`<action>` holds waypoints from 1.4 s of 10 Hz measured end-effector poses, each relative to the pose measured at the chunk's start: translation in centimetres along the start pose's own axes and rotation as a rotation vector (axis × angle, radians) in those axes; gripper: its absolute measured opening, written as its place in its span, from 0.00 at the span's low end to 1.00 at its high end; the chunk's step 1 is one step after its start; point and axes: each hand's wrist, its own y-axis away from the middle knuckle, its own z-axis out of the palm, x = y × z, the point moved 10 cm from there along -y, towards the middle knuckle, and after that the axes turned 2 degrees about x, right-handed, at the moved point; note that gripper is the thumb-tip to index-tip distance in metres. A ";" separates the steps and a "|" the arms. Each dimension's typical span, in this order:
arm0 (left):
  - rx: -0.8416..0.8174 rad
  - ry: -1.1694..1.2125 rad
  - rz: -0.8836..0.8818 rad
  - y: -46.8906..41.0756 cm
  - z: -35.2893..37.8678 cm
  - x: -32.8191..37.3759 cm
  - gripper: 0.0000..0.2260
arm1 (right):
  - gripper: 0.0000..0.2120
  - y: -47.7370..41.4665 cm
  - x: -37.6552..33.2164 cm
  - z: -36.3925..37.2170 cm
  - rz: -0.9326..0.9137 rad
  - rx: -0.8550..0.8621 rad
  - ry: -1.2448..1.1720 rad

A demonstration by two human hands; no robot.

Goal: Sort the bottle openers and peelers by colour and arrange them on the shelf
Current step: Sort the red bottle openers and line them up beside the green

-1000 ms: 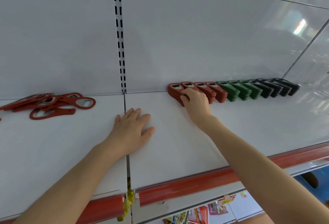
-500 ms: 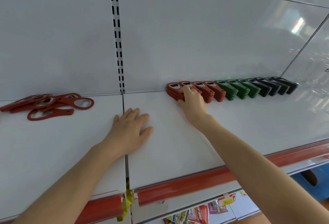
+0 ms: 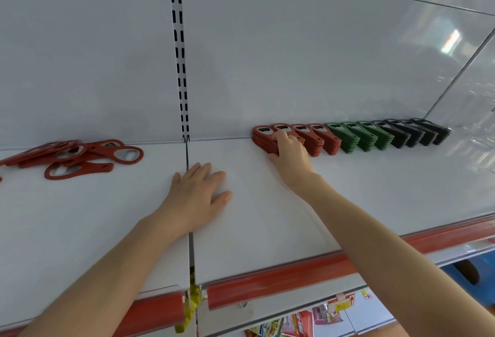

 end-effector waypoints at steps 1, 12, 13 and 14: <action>0.000 0.002 -0.001 0.0 -0.1 0.1 0.23 | 0.18 -0.3 0.3 0.0 0.013 0.019 0.005; 0.007 -0.001 0.000 -0.1 0.0 0.0 0.23 | 0.11 0.5 0.3 -1.5 -0.004 0.101 -0.053; 0.011 -0.002 0.002 0.0 0.0 0.0 0.23 | 0.12 0.6 0.2 -1.6 0.003 0.098 -0.081; 0.008 0.002 0.004 0.1 0.0 0.0 0.23 | 0.11 0.4 0.1 -1.6 0.011 0.097 -0.109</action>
